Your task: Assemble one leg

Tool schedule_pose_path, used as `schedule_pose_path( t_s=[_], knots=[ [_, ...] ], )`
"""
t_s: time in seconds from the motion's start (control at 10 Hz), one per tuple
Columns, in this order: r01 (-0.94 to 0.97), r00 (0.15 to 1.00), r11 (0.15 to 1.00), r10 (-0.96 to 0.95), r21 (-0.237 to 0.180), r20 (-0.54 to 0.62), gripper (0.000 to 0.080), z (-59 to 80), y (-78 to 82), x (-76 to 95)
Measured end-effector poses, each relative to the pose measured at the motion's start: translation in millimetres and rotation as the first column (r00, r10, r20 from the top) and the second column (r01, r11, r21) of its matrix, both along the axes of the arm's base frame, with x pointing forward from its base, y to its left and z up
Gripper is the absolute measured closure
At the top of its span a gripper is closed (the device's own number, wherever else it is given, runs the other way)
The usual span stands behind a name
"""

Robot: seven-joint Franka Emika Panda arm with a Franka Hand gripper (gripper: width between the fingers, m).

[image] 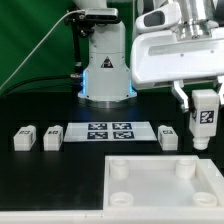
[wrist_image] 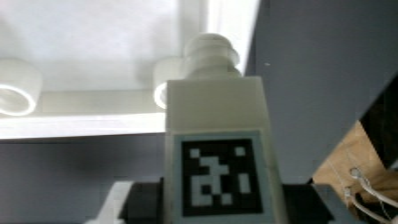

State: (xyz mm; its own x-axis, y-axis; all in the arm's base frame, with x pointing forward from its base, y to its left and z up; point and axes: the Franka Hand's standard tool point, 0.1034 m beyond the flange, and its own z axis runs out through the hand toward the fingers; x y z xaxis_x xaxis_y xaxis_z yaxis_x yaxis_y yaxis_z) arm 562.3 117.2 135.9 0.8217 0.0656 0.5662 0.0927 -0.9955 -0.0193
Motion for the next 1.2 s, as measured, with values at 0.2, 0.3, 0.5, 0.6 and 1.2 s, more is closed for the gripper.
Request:
schedule_pose_path(
  t_s=[0.2, 0.3, 0.5, 0.6, 1.2],
  knots=[
    [-0.008, 0.998, 0.999, 0.01, -0.037, 0.062, 0.0508, 19.4, -19.5, 41.5],
    [-0.007, 0.997, 0.999, 0.009, -0.038, 0.07, 0.0508, 18.5, -19.4, 50.2],
    [0.004, 0.998, 0.999, -0.001, -0.043, 0.069, 0.0508, 8.5, -25.1, 61.5],
    [0.006, 0.997, 0.999, -0.003, -0.042, 0.071, 0.0508, 4.0, -25.1, 68.1],
    [-0.005, 0.999, 1.0, 0.006, -0.03, 0.033, 0.0508, -46.2, -11.1, 64.9]
  ],
)
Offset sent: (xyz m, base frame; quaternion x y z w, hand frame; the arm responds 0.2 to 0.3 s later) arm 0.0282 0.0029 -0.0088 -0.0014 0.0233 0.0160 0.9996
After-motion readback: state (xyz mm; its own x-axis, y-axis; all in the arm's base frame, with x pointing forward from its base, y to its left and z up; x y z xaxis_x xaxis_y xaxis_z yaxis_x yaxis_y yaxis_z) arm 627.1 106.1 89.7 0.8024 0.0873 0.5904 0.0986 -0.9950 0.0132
